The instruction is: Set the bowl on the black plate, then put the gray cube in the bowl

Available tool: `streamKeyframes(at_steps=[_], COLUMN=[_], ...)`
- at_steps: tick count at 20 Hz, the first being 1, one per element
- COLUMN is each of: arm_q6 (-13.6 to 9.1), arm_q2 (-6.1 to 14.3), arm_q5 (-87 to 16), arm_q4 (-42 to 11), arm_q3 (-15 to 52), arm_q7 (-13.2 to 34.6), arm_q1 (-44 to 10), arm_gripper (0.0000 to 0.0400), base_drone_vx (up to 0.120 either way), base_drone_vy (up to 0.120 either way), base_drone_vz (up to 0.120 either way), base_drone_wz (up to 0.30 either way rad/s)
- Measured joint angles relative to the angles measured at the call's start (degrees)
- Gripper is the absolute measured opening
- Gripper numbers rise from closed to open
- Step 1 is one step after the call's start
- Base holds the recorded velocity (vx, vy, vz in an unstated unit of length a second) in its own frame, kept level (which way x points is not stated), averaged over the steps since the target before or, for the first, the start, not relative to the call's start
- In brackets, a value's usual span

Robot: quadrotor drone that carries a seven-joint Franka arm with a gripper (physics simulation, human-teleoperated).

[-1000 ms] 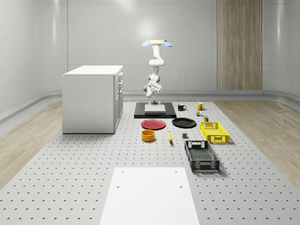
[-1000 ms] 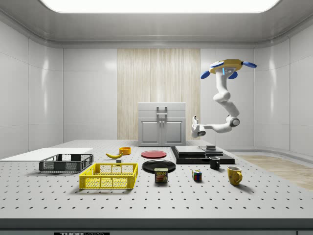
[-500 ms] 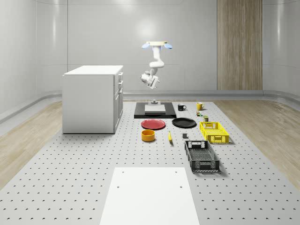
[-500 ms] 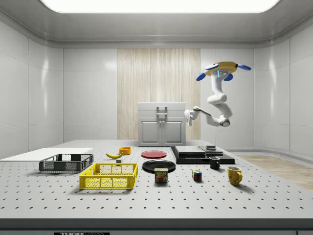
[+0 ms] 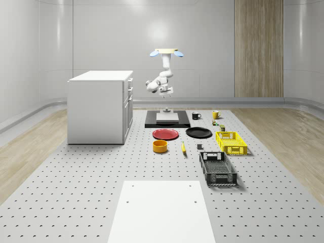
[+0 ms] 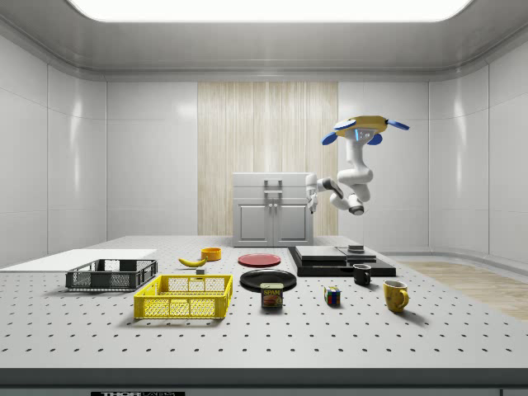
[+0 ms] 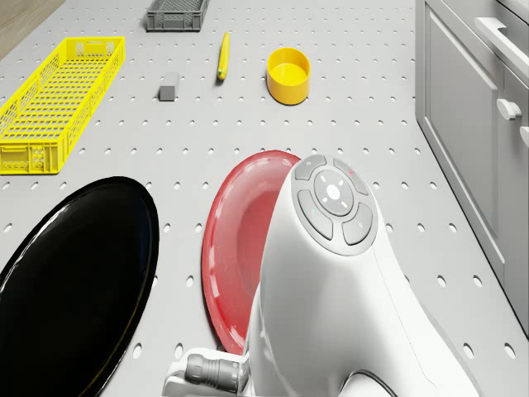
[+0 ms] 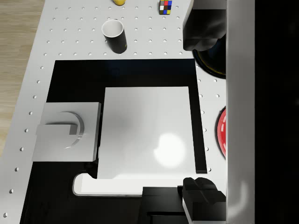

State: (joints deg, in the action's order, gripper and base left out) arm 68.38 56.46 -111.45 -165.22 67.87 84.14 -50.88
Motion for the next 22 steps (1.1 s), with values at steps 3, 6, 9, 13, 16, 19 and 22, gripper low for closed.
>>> streamKeyframes(at_steps=[3, 6, 9, 13, 16, 19, 22], arm_q6=[-1.19, -1.60, -1.51, -0.94, -0.32, 0.39, 1.14], arm_q2=[1.50, 2.79, 3.93, 5.33, 6.31, 7.26, 8.18], arm_q5=[-1.52, -2.09, -2.17, -1.87, -1.50, -1.06, -0.61], arm_q4=[-0.47, -0.65, -0.71, -0.69, -0.64, -0.58, -0.52], arm_q3=[1.66, 2.76, 3.55, 4.33, 4.79, 5.19, 5.54], arm_q7=[2.27, 3.77, 4.81, 5.77, 6.31, 6.75, 7.13], arm_q1=[-3.44, -5.65, -7.11, -8.37, -9.03, -9.54, -9.97], arm_gripper=[0.0400, 0.0400, 0.0400, 0.0400, 0.0400, 0.0400, 0.0400], base_drone_vx=[0.120, 0.120, 0.120, 0.120, 0.120, 0.120, 0.120], base_drone_vy=[0.000, 0.000, 0.000, 0.000, 0.000, 0.000, 0.000], base_drone_vz=[0.000, 0.000, 0.000, -0.050, -0.120, -0.120, -0.120], base_drone_wz=[0.000, 0.000, 0.000, 0.000, 0.000, 0.000, 0.000])
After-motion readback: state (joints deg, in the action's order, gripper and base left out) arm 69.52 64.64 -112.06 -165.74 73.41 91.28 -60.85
